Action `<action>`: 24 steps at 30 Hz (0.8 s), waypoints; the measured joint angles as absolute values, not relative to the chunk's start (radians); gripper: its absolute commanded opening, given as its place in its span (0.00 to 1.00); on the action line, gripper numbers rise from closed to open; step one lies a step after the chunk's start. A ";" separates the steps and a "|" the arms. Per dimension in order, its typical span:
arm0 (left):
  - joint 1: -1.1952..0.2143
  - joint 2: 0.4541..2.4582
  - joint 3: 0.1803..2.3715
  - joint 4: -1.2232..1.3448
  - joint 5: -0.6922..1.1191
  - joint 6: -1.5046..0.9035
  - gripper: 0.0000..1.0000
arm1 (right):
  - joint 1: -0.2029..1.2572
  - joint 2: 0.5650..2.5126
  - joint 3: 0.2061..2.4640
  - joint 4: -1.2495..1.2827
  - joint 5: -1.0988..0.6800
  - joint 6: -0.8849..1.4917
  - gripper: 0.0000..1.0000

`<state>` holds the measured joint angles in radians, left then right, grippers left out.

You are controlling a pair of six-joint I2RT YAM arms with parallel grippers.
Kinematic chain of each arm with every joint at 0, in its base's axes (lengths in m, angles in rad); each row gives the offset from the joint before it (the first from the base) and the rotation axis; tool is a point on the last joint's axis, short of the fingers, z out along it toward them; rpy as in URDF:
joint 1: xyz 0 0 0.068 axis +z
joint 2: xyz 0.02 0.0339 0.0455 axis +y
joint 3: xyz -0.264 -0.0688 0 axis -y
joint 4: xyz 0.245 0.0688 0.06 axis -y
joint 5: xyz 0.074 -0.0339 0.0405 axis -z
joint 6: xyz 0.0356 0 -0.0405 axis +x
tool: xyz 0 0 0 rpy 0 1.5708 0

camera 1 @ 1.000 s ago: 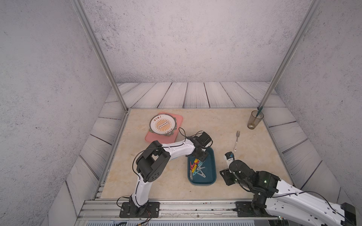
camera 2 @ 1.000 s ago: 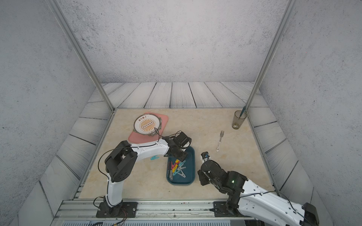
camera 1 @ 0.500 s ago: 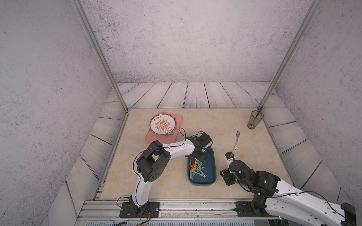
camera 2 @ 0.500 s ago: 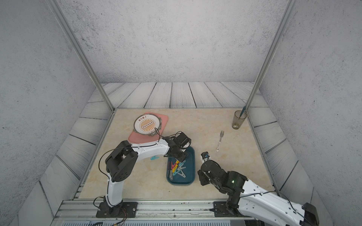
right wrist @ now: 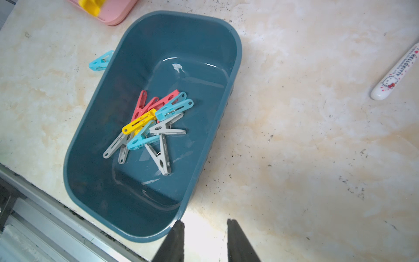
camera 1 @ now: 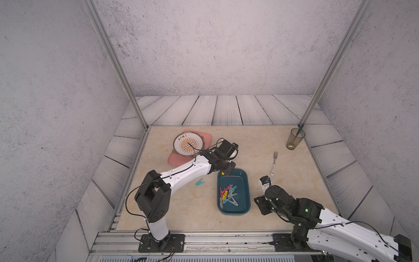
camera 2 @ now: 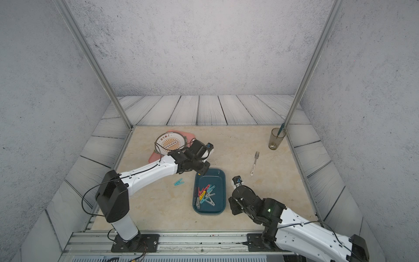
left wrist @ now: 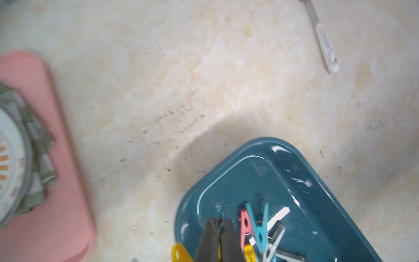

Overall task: Take the clothespins out of the storage box
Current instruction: Place the clothespin at the center of the board.

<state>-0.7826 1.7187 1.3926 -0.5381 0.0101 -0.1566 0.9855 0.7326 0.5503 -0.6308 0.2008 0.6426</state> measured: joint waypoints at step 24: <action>-0.617 1.879 1.192 -0.542 0.079 -0.155 0.21 | 0.986 0.815 0.588 -0.616 0.185 0.624 0.35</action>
<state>-0.6170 1.8790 1.1919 -0.5415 0.0792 -0.1551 0.9855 0.8146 0.5880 -0.6159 0.1848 0.6239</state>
